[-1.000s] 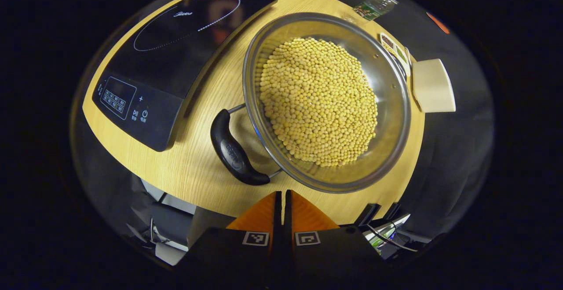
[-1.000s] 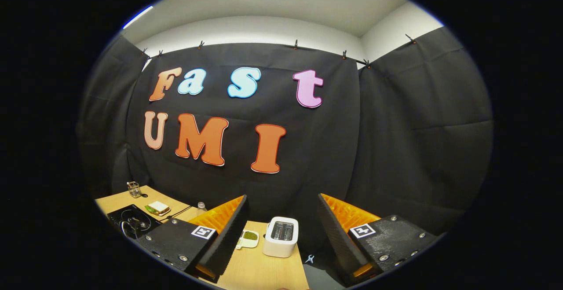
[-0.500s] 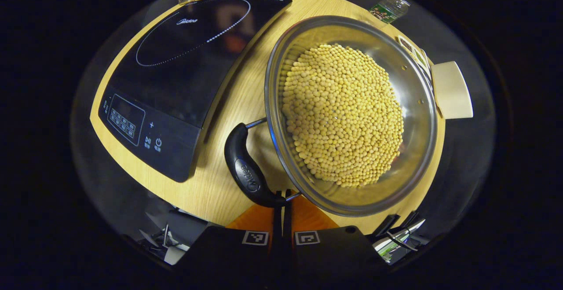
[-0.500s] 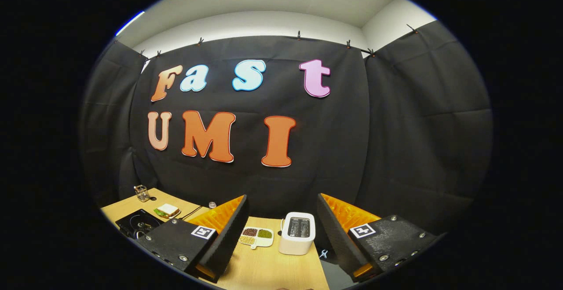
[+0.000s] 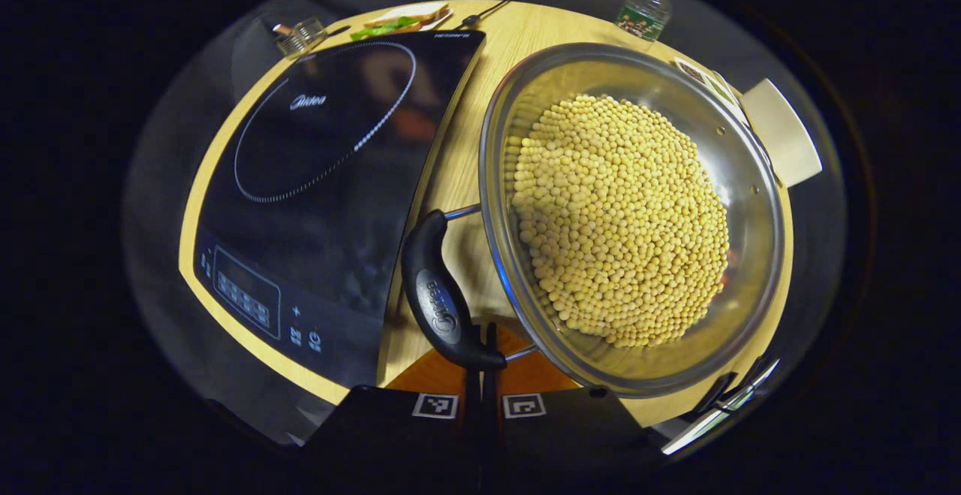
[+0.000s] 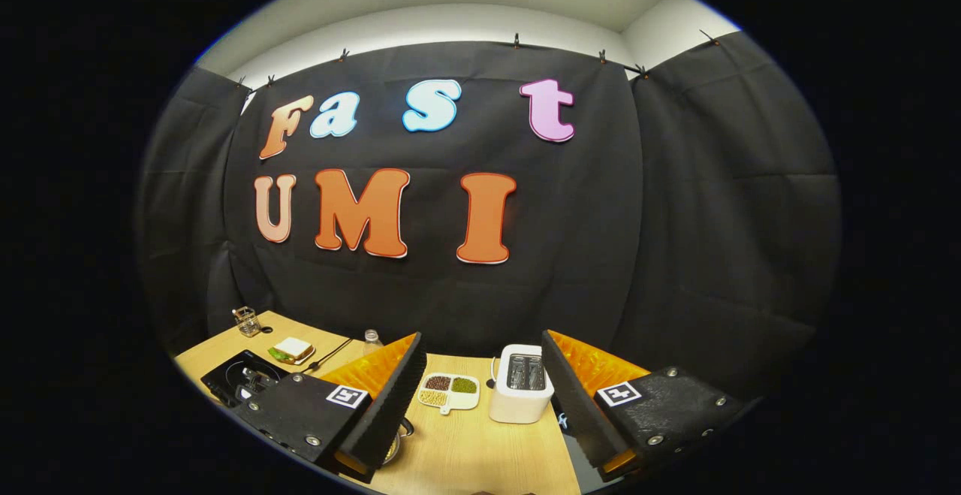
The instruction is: First push the handle of the pot to place it horizontally, then grasp the pot with both hands and set it on the induction cooktop.
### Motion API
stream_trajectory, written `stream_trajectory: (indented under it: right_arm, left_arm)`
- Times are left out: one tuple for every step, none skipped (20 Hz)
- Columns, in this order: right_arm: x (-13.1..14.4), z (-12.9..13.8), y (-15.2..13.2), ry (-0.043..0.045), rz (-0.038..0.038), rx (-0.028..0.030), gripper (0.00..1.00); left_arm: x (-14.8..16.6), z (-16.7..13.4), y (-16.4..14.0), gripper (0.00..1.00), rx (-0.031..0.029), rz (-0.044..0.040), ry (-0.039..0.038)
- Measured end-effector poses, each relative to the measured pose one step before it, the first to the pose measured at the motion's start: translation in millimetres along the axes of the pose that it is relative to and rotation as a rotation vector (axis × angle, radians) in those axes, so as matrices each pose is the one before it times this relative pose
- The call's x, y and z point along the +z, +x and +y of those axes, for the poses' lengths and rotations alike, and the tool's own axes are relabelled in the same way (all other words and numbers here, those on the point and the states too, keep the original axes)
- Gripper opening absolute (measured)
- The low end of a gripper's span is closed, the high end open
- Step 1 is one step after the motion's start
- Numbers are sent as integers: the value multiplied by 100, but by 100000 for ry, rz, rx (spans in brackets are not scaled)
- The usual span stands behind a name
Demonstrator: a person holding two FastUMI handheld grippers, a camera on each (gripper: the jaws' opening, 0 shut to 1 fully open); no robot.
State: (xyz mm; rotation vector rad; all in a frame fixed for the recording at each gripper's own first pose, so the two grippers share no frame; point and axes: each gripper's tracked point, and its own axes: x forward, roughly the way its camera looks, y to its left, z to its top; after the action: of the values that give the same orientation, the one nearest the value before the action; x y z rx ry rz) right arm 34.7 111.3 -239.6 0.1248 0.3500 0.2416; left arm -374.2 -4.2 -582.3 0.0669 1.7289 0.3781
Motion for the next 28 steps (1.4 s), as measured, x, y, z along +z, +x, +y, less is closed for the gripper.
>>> stream_trajectory:
  right_arm:
    - [-426, 189, 180, 217, 1167, -44, 98]
    - [-321, 196, 90, 106, 958, 127, 95]
    - [-363, 187, 73, -24, 819, 128, 96]
    - [-400, 306, 143, -435, 862, 215, 95]
    - [-562, 174, 249, -845, 1258, -411, 96]
    - [-645, 123, 315, -682, 1689, -409, 95]
    - [-733, 395, 285, -103, 2060, 285, 95]
    - [-563, 466, 241, 260, 1818, 478, 95]
    - [-669, 491, 252, 557, 1995, 677, 95]
    - [-868, 626, 354, 746, 2913, 905, 96]
    - [-830, 698, 302, 977, 3061, 1649, 96]
    - [-889, 831, 366, 1480, 3275, 1654, 96]
    - [-544, 748, 247, 1658, 2209, 1419, 96]
    - [-504, 622, 257, 1785, 1596, 1553, 96]
    - [-561, 682, 270, 1563, 1835, 1475, 96]
    - [-700, 527, 429, 1196, 2053, 785, 96]
    - [-673, 376, 448, 800, 2261, 220, 96]
    - [-844, 330, 427, 613, 2118, -99, 96]
    - [-708, 292, 597, 500, 2072, -73, 96]
    - [-714, 262, 349, 421, 2170, -97, 96]
    - [-762, 248, 464, 472, 2052, -72, 96]
    - [-722, 200, 422, 357, 1895, -129, 96]
    - [-532, 97, 529, 550, 1709, -276, 96]
    - [-570, 129, 425, 351, 1769, -508, 96]
    - [-688, 55, 447, 176, 1864, -557, 96]
    - [-748, 16, 527, -20, 2157, -576, 96]
    - [-676, -28, 436, 114, 1928, -307, 96]
    - [-447, 158, 384, 176, 1553, -213, 96]
  left_arm:
    - [212, -49, 112, 8, 929, -1912, 2519]
    - [428, 200, 36, 8, 660, -1420, 1658]
    - [394, 140, 119, 8, 182, -1069, 1377]
    - [408, 192, 272, 8, -302, -1120, 925]
    - [757, 209, 546, 8, -937, -1937, 718]
    - [393, 167, 348, 8, -958, -1437, 1111]
    - [477, 81, 257, 8, -843, -1450, 999]
    - [372, 42, 85, 8, -807, -1265, 1276]
    - [543, 200, 164, 8, -901, -1460, 1326]
    - [326, 170, 35, 8, -856, -1464, 1336]
    - [344, 136, 114, 8, -1114, -1594, 1389]
    - [339, 236, 241, 8, -806, -1504, 1110]
    - [446, 205, 137, 8, -771, -1300, 1240]
    - [445, 384, 121, 8, -576, -1381, 1005]
    - [636, 237, 273, 8, -425, -1162, 1231]
    - [595, 308, 525, 8, -158, -1201, 1358]
    - [580, 188, 342, 8, 83, -966, 1772]
    - [285, 3, 226, 8, -461, -602, 985]
    - [450, 64, 188, 8, -794, -461, 726]
    - [294, 125, 115, 8, -647, -346, 420]
    - [411, 112, 101, 8, -693, -383, 559]
    - [371, 111, 231, 8, -590, -668, 867]
    - [516, 49, 79, 8, -587, -884, 1072]
    - [456, 12, 121, 8, -303, -1412, 833]
    - [419, 54, 191, 8, -519, -985, 912]
    - [522, 110, 274, 8, -311, -1041, 571]
    - [388, 89, 46, 8, -169, -502, 278]
    - [359, 258, 199, 8, -141, -948, 272]
